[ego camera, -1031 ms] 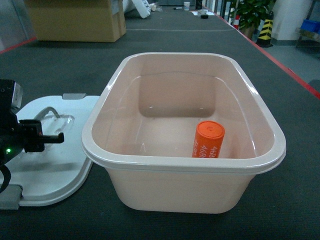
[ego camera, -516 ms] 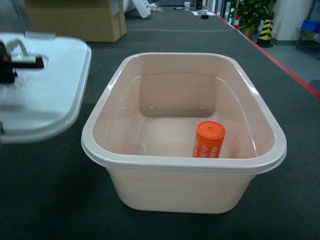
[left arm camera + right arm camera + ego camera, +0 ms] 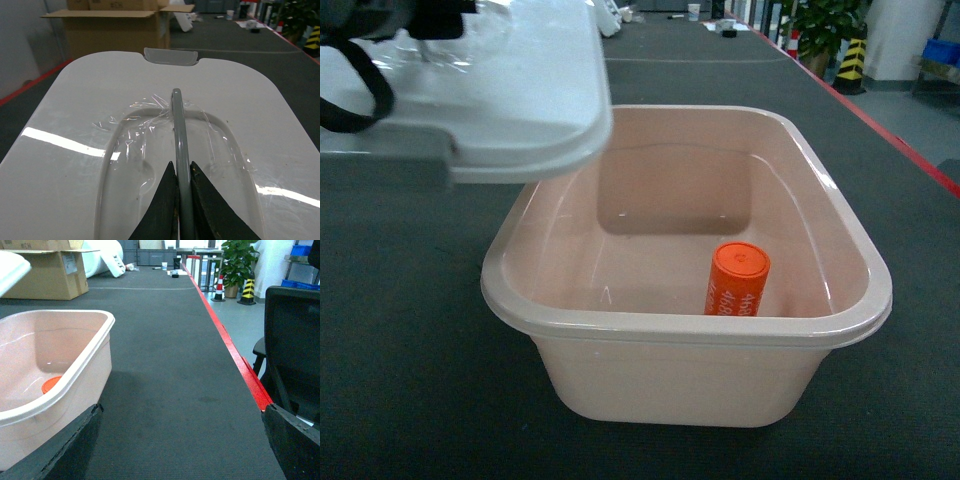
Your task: Pick capacitor and pack into box
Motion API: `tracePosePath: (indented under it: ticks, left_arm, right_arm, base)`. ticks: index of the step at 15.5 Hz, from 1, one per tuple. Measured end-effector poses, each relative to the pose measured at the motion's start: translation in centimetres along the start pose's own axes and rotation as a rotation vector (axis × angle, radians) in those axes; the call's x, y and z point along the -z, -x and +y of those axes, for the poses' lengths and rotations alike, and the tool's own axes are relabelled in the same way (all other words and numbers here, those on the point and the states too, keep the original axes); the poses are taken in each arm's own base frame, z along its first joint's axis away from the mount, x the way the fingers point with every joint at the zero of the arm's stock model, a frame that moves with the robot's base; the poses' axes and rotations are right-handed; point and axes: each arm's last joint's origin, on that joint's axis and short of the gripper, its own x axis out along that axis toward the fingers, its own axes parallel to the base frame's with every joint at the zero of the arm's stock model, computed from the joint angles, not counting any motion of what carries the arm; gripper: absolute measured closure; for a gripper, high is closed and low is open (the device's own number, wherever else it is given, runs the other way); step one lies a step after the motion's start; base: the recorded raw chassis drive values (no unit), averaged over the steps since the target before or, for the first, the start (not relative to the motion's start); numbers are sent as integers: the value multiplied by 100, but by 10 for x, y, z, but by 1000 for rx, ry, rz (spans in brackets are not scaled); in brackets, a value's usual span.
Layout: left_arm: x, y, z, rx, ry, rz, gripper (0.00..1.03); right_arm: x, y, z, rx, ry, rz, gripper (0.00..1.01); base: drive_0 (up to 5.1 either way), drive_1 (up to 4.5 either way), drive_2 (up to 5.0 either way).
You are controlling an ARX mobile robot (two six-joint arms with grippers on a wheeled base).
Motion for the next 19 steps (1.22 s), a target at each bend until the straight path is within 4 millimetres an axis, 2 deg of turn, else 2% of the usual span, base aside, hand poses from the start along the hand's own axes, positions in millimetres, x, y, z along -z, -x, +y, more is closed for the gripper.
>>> tracePosePath:
  ticks: [3,4,7,12,19]
  left_arm:
    - [6,16,-54,120,24,32,101]
    - [12,17,-66,136,17,43,101]
    - [31,23,-87,165,4,94,101]
    - [45,25,-105,217,49,146,101]
    - [56,24,-111,230,61,185,101]
  right_arm:
    - [0,0,0,0,0,0,3]
    - [0,0,0,0,0,0,3]
    - [0,0,0,0,0,0,3]
    - [0,0,0,0,0,0,3]
    - [0,0,0,0,0,0,3]
  base:
    - [0,0,0]
    - [0,0,0]
    - [0,0,0]
    - [0,0,0]
    - [0,0,0]
